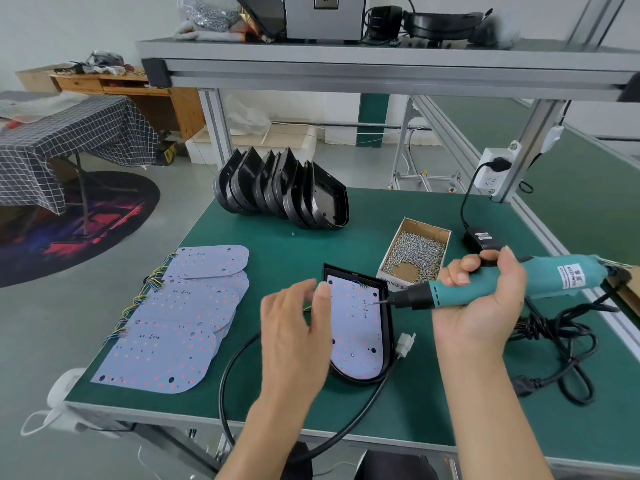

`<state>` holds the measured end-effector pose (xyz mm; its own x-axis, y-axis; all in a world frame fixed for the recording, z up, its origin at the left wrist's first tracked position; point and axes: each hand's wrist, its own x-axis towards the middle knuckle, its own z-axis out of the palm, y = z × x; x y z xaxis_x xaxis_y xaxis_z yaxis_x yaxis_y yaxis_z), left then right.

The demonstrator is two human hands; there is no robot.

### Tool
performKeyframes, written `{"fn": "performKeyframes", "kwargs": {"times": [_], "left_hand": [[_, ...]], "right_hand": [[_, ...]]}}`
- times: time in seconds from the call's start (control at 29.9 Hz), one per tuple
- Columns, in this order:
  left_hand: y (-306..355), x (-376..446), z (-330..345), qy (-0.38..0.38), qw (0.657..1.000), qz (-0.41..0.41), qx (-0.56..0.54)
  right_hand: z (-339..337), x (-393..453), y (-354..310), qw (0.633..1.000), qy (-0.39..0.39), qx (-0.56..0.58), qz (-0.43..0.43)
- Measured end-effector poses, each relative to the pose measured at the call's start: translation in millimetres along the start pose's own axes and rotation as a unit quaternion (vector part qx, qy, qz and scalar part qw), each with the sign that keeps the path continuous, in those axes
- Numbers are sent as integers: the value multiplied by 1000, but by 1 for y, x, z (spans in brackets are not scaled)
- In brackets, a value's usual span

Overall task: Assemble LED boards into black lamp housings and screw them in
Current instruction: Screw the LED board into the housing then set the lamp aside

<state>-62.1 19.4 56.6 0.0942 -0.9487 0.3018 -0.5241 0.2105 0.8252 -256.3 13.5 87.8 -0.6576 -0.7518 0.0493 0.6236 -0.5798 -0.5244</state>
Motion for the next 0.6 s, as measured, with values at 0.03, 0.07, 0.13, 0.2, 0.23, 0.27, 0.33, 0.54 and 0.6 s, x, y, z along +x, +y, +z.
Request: {"fn": "performKeyframes", "kwargs": {"times": [0.03,0.07,0.13,0.2,0.23,0.27,0.33,0.54,0.6], "left_hand": [[-4,2,-1,10,999,-24,22],[-7,3,-1,0,998,-52,45],[-10,5,2,-57,989,-102,89],[-8,9,8,-115,978,-130,116],[-6,11,11,-134,974,-141,120],[-5,14,14,-148,970,-152,117],[-4,19,19,-173,965,-168,106],[-7,20,27,-187,963,-179,71],[-7,19,28,-186,965,-175,68]], "right_hand": [[-2,5,1,1000,8,-11,-7],[-3,9,2,1000,18,-21,-13],[-4,17,5,998,37,-39,-22],[-4,22,11,997,48,-56,-29],[-4,24,14,996,52,-65,-32],[-4,26,17,995,55,-74,-36],[-5,29,23,993,56,-94,-41],[-11,34,32,988,39,-136,-62],[-11,35,34,988,34,-140,-65]]}}
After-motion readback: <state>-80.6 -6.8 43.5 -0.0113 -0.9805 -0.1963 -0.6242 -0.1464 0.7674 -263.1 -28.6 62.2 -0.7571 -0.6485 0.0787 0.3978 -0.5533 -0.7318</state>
